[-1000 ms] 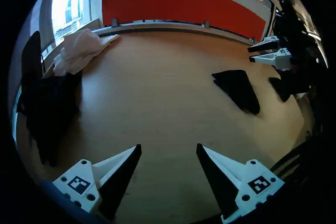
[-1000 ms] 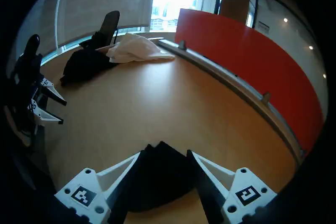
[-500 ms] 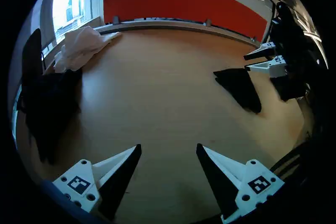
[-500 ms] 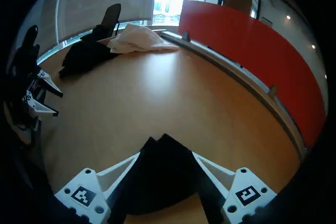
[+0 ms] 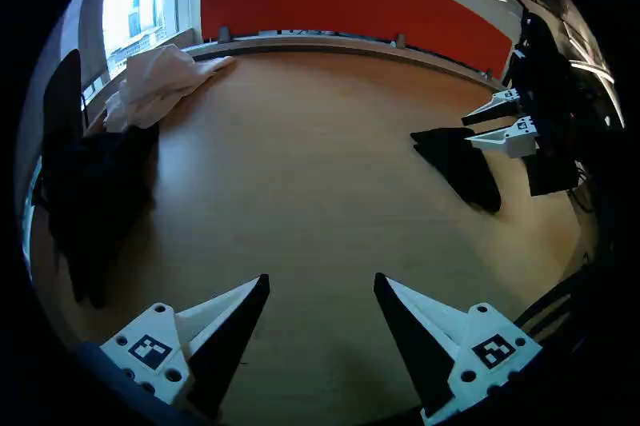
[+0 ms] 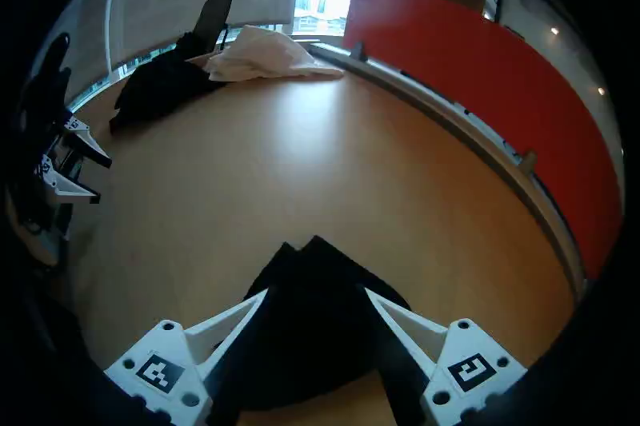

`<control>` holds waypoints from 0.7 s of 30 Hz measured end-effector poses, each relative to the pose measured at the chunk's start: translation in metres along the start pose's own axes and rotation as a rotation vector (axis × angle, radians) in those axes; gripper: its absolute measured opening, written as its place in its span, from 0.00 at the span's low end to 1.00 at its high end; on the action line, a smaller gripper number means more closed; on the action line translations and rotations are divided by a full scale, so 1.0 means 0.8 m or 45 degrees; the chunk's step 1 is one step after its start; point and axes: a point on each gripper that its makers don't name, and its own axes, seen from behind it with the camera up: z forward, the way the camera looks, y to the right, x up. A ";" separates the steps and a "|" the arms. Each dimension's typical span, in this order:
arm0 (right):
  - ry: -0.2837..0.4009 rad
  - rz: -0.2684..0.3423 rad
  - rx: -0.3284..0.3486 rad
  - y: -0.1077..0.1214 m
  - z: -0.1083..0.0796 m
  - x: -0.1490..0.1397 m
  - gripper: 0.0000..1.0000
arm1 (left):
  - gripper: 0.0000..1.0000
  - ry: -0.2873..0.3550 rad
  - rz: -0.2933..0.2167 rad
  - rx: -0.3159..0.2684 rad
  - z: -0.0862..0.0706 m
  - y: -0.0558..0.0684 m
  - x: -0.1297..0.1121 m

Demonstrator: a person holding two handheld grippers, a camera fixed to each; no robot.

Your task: Fold towel

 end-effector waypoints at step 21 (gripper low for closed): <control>-0.032 -0.025 0.002 -0.003 0.005 -0.010 0.23 | 0.97 -0.003 0.001 0.006 0.001 -0.004 -0.001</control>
